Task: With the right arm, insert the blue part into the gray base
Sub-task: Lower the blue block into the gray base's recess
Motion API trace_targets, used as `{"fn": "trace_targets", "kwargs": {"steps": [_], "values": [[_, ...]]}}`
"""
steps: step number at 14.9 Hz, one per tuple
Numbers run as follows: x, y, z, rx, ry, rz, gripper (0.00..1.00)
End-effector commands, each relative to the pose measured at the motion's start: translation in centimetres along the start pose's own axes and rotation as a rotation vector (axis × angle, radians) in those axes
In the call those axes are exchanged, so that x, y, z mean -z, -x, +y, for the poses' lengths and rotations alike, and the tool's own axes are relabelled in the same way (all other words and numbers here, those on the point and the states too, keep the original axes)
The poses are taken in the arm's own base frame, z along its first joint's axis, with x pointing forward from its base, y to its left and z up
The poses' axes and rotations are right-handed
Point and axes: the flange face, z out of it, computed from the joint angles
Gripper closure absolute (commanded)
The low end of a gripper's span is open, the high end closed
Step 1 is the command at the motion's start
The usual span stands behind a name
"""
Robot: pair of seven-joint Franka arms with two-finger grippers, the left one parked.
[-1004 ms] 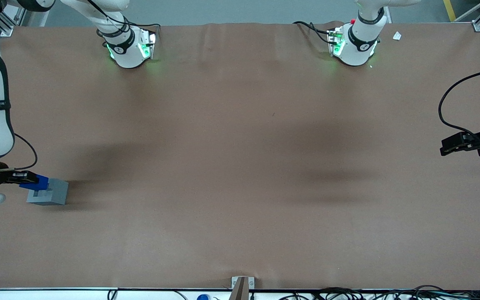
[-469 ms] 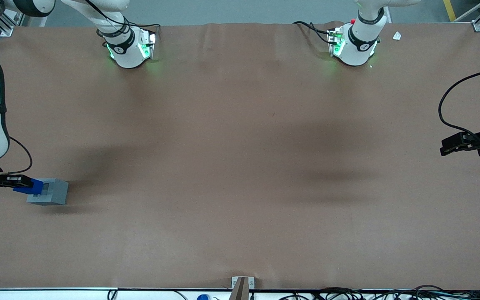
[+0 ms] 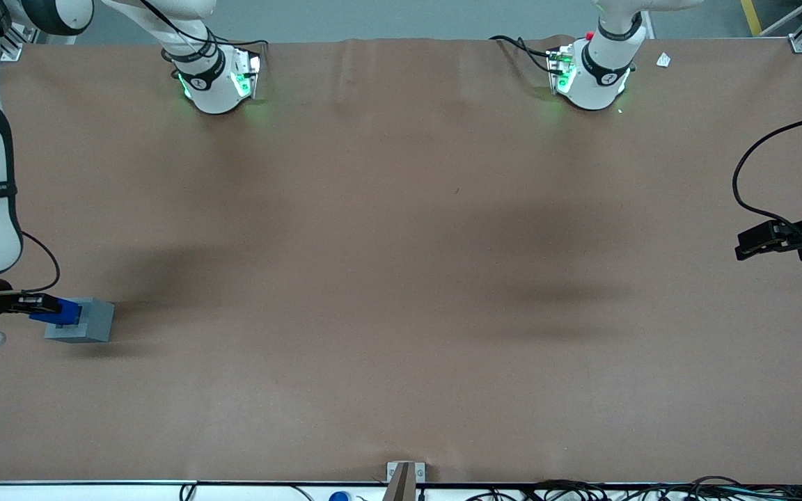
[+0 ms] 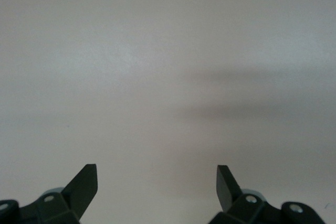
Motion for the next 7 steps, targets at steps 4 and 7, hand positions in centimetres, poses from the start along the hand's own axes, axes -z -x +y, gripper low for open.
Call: {"fn": "trace_targets", "kwargs": {"steps": [4, 7], "values": [[0.29, -0.35, 0.12, -0.022, -0.020, 0.013, 1.00], [0.30, -0.46, -0.20, -0.021, -0.021, 0.013, 1.00]]}}
